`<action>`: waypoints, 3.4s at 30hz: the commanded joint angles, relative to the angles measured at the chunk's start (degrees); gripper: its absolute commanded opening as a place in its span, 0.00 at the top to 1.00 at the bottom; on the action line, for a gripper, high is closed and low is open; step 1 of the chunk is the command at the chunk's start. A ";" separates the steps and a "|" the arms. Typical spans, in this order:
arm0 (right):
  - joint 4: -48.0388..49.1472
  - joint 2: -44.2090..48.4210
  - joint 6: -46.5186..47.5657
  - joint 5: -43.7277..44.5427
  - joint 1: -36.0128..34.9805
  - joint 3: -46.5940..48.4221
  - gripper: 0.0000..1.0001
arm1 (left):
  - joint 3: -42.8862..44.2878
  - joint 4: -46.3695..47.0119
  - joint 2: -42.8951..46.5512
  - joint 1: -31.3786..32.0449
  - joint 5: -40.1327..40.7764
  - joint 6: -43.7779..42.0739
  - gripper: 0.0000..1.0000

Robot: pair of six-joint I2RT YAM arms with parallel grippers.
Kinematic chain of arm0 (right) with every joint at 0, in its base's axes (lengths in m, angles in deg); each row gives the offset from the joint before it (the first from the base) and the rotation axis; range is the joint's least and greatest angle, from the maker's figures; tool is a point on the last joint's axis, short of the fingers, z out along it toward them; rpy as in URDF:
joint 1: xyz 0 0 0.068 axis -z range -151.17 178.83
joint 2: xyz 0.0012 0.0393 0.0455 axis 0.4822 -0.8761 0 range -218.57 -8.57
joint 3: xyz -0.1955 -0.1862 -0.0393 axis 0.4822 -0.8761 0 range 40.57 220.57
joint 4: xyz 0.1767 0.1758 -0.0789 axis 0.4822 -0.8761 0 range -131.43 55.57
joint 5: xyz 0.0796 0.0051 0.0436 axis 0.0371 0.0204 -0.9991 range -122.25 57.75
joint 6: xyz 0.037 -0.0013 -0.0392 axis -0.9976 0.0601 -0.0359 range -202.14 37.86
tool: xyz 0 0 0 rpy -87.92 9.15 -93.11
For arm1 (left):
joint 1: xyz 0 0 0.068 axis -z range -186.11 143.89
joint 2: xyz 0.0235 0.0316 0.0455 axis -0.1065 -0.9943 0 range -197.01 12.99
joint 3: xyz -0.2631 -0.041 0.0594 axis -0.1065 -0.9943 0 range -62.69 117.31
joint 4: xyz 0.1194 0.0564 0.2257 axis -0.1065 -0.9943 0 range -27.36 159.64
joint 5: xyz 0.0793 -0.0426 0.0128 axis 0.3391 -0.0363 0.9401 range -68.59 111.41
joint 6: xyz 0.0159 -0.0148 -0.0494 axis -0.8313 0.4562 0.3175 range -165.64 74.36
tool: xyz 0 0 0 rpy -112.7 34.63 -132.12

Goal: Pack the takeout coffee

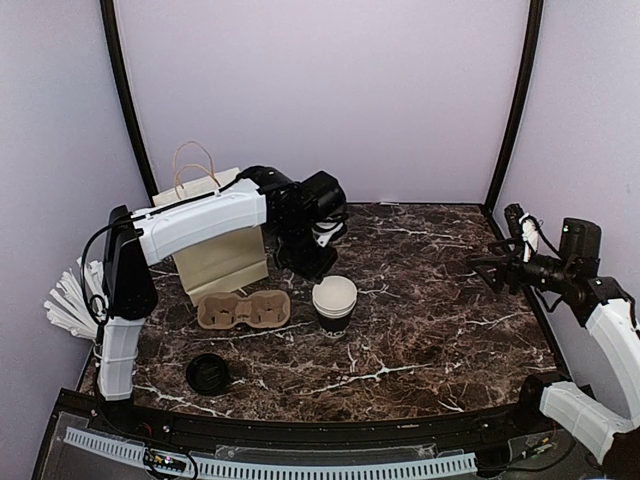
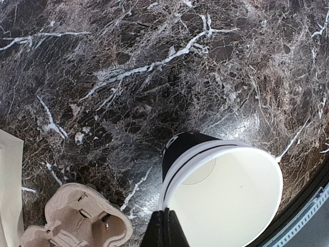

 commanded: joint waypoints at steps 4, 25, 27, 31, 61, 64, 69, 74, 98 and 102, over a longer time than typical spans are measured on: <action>1.71 0.24 0.63 -0.12 0.29 -0.47 0.21 | 1.59 -1.72 -0.34 -0.29 0.44 -1.27 0.96; 1.73 0.59 0.76 -0.02 0.33 -0.55 0.21 | 4.75 -4.09 -2.26 -0.29 2.23 -2.59 1.00; 1.94 0.28 0.20 -0.43 0.29 -0.52 0.22 | 5.65 -4.56 -2.14 -0.33 1.61 -2.82 1.00; 2.73 -2.44 -3.93 -4.59 -0.78 0.43 0.22 | 6.43 -2.72 -0.22 -0.26 -1.68 -4.73 1.00; -6.44 -30.58 -17.06 -13.96 -22.99 16.87 0.12 | -2.94 20.74 10.06 7.27 -5.29 -6.40 1.00; -6.16 -30.88 -17.54 -12.78 -22.99 16.75 0.13 | -2.92 21.23 10.05 7.27 -6.62 -5.97 1.00; -5.35 -31.20 -18.49 -11.86 -23.00 16.68 0.17 | -2.96 21.41 10.27 7.27 -7.14 -5.65 1.00; -4.25 -31.71 -19.43 -10.59 -23.00 16.23 0.20 | -4.16 22.18 10.87 7.44 -7.96 -5.09 1.00; -6.18 -33.60 -20.06 -16.82 -19.46 17.27 0.17 | -7.96 23.34 12.39 7.54 -5.07 -5.39 1.00; -5.63 -34.03 -20.53 -18.28 -20.56 17.35 0.15 | -8.27 23.88 12.35 7.54 -5.31 -5.33 1.00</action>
